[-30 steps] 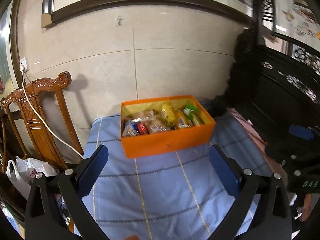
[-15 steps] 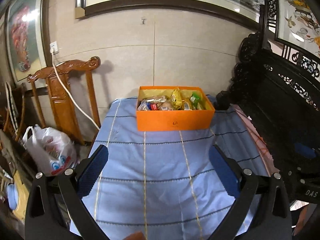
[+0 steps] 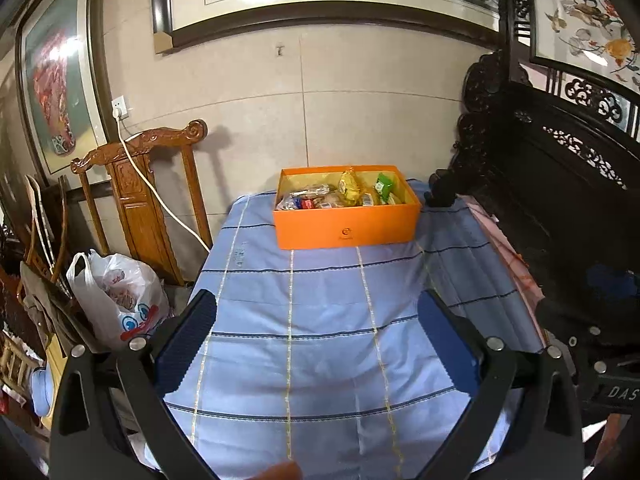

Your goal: Organize snacks

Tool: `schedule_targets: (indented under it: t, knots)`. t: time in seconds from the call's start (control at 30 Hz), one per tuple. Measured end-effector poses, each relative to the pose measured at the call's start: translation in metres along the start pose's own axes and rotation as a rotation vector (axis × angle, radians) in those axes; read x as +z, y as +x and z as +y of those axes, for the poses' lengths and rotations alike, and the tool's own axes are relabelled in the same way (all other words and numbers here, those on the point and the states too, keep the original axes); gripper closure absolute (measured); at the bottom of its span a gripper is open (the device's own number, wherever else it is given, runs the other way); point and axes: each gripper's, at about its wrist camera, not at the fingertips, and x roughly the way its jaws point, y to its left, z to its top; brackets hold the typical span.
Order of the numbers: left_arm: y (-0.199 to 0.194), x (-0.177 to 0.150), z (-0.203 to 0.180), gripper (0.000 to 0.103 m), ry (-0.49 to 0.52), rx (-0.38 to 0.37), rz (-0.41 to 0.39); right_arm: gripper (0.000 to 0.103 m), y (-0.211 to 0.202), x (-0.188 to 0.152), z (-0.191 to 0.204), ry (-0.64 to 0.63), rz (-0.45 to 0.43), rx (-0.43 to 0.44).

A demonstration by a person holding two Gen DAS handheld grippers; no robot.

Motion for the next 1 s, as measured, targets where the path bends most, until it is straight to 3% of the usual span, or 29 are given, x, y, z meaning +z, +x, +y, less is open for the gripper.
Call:
schedule_targets:
  t: [0.37,0.67,1.0]
  knots:
    - [0.0015,-0.0003,-0.0014,0.004,-0.030,-0.030,0.018,0.004,-0.0091,-0.0016,-0.0068,-0.009,-0.015,-0.032]
    - [0.0013,-0.0035,-0.0042,0.005,-0.014,-0.009,-0.005,0.004,-0.0088,-0.0073,-0.0076,0.009,-0.006,-0.052]
    - [0.0075,-0.0022,0.0035,0.004,-0.048,-0.025,0.029,0.004,-0.0089,-0.0084,-0.0087,0.008,-0.008,-0.050]
